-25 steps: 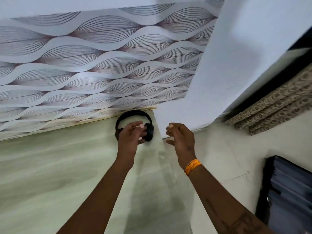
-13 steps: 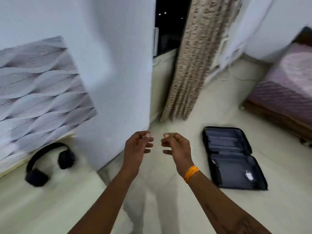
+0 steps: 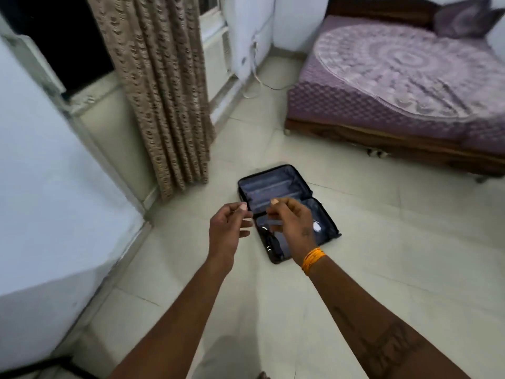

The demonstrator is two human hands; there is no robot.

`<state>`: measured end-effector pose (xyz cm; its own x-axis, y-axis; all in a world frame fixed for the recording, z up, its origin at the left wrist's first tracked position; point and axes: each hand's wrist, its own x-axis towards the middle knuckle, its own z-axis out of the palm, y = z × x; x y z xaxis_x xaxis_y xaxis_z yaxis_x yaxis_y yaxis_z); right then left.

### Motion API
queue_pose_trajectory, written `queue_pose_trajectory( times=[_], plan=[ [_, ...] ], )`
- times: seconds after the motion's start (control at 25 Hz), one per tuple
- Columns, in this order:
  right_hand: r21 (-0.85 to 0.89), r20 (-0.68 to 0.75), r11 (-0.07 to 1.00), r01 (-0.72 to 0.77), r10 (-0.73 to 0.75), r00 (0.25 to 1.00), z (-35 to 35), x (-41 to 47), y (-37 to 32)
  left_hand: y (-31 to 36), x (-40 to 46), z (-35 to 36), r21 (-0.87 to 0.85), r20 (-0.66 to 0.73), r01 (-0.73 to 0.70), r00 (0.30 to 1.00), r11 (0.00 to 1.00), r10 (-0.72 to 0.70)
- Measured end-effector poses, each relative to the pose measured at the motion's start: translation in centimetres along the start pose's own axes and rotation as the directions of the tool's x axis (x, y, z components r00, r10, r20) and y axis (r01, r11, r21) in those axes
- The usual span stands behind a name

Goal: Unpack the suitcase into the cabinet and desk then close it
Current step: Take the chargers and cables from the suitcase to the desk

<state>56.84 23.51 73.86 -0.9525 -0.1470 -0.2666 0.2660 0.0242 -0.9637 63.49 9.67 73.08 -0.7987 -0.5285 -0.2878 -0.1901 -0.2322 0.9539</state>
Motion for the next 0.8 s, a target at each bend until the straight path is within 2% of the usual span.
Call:
queue_pose_trajectory(
  times=[0.12, 0.32, 0.68, 0.8],
  plan=[
    [0.004, -0.099, 1.000, -0.016, 0.016, 0.995, -5.3, 3.9, 1.3, -2.6, 2.7, 6.0, 0.018, 0.066, 0.056, 0.996, 0.998, -0.057],
    [0.003, -0.189, 0.994, -0.111, 0.110, 0.976, -10.8, 12.2, 4.3, -7.0, 9.7, 13.5, 0.046, 0.082, 0.165, 0.982, 0.985, -0.169],
    [-0.013, -0.243, 0.957, -0.288, 0.276, 0.930, -15.7, 28.6, 4.5, -8.9, 24.8, 24.1, 0.126, 0.031, 0.313, 0.947, 0.941, -0.319],
    [-0.031, -0.246, 0.940, -0.340, 0.322, 0.914, -17.2, 34.2, 5.5, -10.6, 29.4, 26.4, 0.139, -0.047, 0.331, 0.944, 0.933, -0.328]
  ],
)
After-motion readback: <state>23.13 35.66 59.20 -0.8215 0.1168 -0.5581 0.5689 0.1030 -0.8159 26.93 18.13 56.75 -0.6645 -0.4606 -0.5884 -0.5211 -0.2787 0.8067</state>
